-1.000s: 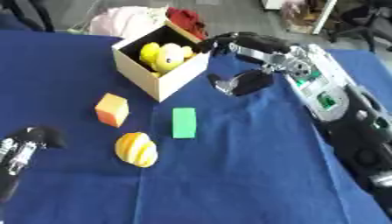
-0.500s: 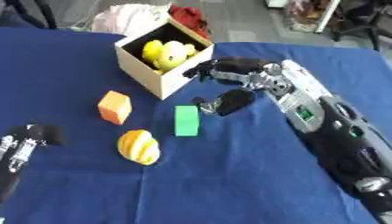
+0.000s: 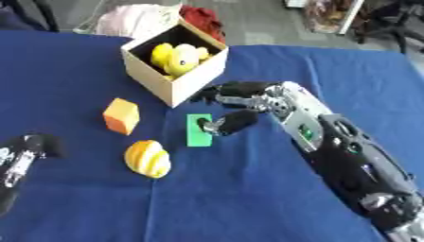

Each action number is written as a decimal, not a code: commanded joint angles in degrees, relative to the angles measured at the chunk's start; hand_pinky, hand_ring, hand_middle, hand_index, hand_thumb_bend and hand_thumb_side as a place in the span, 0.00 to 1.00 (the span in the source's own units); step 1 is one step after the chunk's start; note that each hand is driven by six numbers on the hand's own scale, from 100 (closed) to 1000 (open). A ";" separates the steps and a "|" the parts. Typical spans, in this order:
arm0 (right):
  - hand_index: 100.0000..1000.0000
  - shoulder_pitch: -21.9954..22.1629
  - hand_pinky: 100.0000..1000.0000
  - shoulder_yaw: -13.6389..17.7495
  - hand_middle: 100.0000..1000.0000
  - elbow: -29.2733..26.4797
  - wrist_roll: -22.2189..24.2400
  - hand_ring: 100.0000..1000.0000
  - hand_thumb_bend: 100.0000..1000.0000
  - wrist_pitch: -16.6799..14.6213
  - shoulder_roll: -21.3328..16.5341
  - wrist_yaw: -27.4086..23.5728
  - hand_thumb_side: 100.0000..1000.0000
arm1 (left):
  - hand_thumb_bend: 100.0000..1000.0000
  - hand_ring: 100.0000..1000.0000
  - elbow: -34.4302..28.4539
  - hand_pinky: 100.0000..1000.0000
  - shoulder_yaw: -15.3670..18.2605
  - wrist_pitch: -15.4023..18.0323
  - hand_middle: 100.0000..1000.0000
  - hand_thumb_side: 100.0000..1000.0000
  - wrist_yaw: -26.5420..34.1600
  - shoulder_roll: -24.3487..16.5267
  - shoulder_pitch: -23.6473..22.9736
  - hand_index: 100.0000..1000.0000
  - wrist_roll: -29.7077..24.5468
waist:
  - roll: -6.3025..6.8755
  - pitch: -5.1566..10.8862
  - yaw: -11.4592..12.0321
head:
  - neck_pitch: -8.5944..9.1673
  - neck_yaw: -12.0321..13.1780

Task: Pick up objects on the table and place them in the box.

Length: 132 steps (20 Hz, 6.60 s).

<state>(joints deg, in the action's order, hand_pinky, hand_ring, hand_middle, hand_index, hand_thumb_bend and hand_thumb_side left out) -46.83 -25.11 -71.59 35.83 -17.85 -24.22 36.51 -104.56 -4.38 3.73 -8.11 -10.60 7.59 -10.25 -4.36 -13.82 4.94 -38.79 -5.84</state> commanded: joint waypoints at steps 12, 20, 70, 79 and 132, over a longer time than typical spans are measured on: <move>1.00 -2.01 0.82 0.19 0.94 2.97 -0.44 0.88 0.00 -2.09 1.60 7.37 0.77 | 0.00 0.53 -0.75 0.63 0.17 0.00 0.46 0.79 -0.24 -0.29 0.45 0.63 -0.02 | 0.29 1.30 0.18 | 0.13 -0.51; 0.96 -2.17 0.59 0.50 0.70 4.03 -3.78 0.64 0.00 -2.68 2.45 10.00 0.18 | 0.00 0.53 -0.70 0.64 0.14 0.00 0.46 0.79 -0.17 -0.26 0.58 0.63 -0.04 | 0.13 1.37 0.43 | 0.27 -0.71; 1.00 -13.74 0.86 20.13 0.98 14.81 -29.95 0.91 0.00 5.61 10.18 26.20 0.09 | 0.00 0.53 -1.23 0.63 -0.89 0.00 0.46 0.78 0.55 -0.58 1.74 0.63 -1.29 | -0.10 1.22 5.11 | 2.40 -3.41; 1.00 -7.48 0.84 10.05 0.91 -6.20 -16.31 0.87 0.00 1.61 -1.48 3.78 0.12 | 0.00 0.52 -1.15 0.63 0.55 -0.04 0.46 0.78 -0.27 -0.81 0.51 0.63 0.17 | 0.03 1.64 2.24 | 1.60 -1.42; 0.52 -3.92 0.86 -5.66 0.80 -2.87 -9.25 0.85 0.00 -19.87 7.93 24.90 0.30 | 0.00 0.52 -1.40 0.63 1.34 -0.22 0.45 0.77 -0.63 -0.47 0.82 0.63 1.15 | 0.58 1.09 2.30 | 2.27 -2.13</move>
<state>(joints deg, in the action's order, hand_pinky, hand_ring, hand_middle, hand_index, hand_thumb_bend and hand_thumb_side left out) -49.91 -31.63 -73.50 27.87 -36.90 -15.86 61.80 -104.99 -2.98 3.46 -8.62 -10.60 8.02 -9.06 -4.35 -13.82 7.34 -37.18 -7.77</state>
